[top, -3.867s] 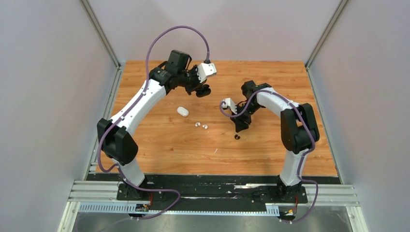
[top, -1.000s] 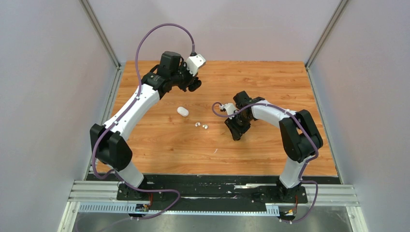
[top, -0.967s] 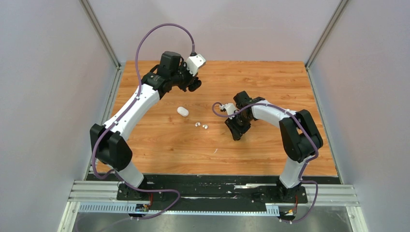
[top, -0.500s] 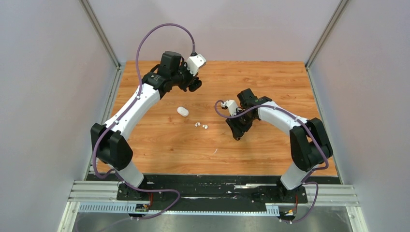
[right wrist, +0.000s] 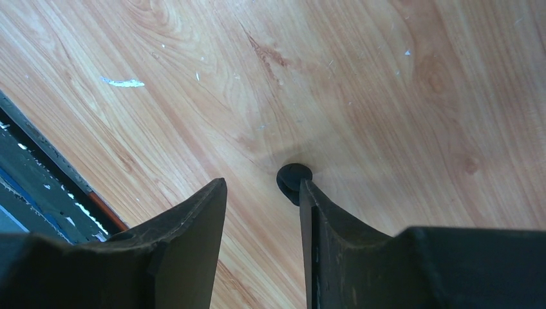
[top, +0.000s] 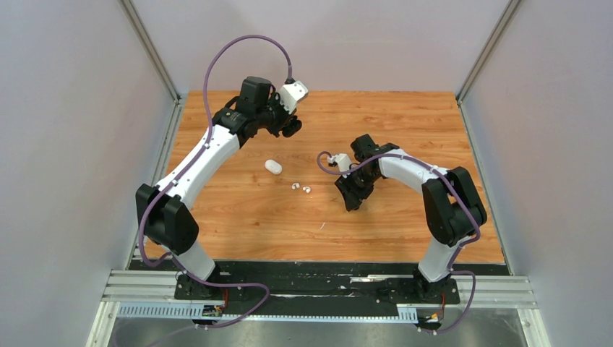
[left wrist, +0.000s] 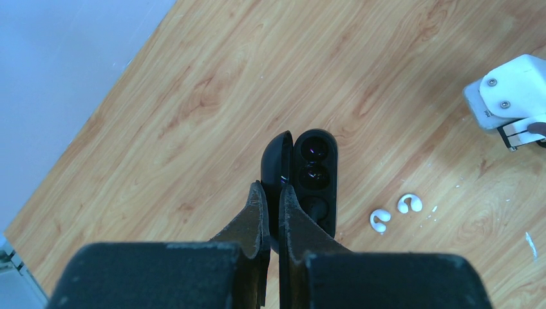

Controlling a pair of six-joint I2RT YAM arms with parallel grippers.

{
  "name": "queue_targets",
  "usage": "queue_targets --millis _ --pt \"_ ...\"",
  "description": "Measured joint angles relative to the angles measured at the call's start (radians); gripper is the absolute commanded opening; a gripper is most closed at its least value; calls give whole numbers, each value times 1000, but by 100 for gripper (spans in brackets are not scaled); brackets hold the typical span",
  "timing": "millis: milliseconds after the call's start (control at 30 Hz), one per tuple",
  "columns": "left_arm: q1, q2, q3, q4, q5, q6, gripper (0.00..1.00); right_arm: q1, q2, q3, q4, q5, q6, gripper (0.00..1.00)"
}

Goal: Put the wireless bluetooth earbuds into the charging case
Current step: Adjust the right earbud at the center of the board.

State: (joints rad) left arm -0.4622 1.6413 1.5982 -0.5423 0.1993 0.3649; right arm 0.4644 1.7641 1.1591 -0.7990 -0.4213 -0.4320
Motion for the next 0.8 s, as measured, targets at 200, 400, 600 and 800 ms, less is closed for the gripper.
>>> queue_targets --millis 200,400,600,800 --pt "0 0 0 0 0 0 0 4 3 2 1 3 0 46" --pt "0 0 0 0 0 0 0 3 11 2 8 21 -7 45" --pt "0 0 0 0 0 0 0 3 15 2 12 30 -17 45" --pt "0 0 0 0 1 0 0 2 17 2 13 32 -31 44"
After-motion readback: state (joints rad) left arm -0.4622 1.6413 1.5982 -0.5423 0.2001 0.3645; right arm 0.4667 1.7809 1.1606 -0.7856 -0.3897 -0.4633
